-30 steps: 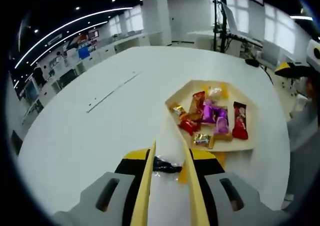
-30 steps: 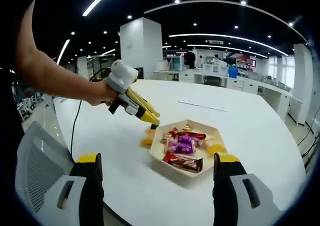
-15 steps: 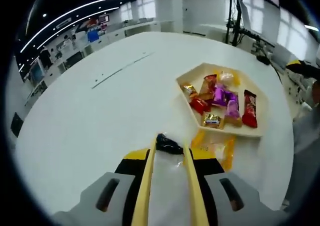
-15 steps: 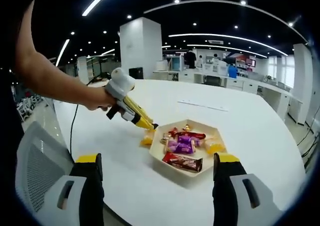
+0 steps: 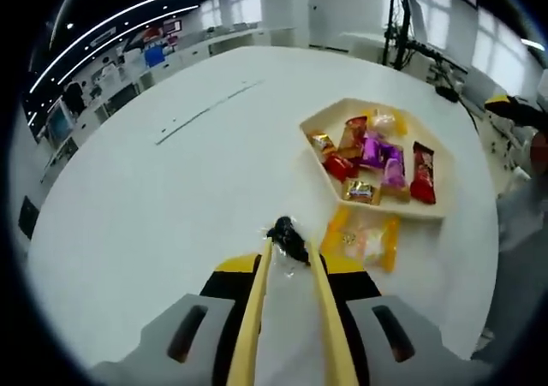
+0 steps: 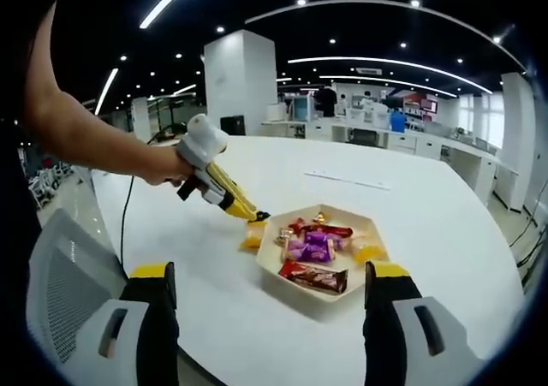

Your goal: Place the target food into the container with the food tongs after gripping and lifting it, then release it inside without dropping or visibly crushing the food.

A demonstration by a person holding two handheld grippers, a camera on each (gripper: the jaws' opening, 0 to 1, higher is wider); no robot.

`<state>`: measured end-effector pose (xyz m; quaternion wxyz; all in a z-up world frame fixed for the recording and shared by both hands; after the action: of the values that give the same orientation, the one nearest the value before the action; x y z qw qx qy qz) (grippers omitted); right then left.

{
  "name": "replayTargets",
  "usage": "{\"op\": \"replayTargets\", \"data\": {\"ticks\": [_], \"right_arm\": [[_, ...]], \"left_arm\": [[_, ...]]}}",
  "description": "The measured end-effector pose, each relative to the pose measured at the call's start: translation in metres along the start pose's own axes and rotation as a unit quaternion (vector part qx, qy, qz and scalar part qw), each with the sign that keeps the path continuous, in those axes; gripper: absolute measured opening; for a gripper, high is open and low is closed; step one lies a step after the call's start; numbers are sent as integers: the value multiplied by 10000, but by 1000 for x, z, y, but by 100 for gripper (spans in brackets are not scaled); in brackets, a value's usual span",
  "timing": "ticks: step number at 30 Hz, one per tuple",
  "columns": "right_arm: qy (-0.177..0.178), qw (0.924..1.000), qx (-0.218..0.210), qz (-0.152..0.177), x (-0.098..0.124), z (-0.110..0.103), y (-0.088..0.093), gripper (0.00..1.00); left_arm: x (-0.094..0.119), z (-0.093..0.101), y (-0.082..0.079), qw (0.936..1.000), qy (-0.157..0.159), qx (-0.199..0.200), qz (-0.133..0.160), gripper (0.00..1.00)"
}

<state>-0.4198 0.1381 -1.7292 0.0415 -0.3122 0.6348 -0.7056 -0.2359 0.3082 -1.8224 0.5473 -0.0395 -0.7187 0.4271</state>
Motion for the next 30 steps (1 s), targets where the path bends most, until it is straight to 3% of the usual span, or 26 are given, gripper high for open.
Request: {"op": "replayTargets", "data": {"ticks": [5,10,12,15,22,26,30], "right_arm": [[-2,10000,25,16,0,0,-1,88],[-46,10000,67,-22,-1,-3,0,88],[-39,10000,83,4,-1,-2,0,88],[-26,10000,57,20,0,-1,-1,88],[-52,9999,114,24,0,-3,-2,87],[-38,9999,91,53,1,-2,-2,87],[-33,9999,87,63,1,-2,-2,87]], "left_arm": [[12,-5,11,9994,-81,348,-45,24],[12,-8,4,9993,-148,338,95,25],[8,-3,-2,9975,-52,672,199,26],[2,1,-5,9984,-100,548,39,25],[-13,5,2,9965,-256,751,-254,23],[-9,5,1,9972,-262,705,-5,19],[-6,1,6,9969,-273,738,3,17]]}}
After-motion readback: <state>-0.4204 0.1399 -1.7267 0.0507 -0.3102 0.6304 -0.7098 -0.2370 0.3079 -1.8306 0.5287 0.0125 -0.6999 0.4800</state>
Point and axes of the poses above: the point that each gripper's makers call its tool centre point, and the gripper's own axes: x roughly backward along the fingers, z roughly to its right, y roughly out of its underside, the point moved 1 cm from there along x, roughly backward along the fingers
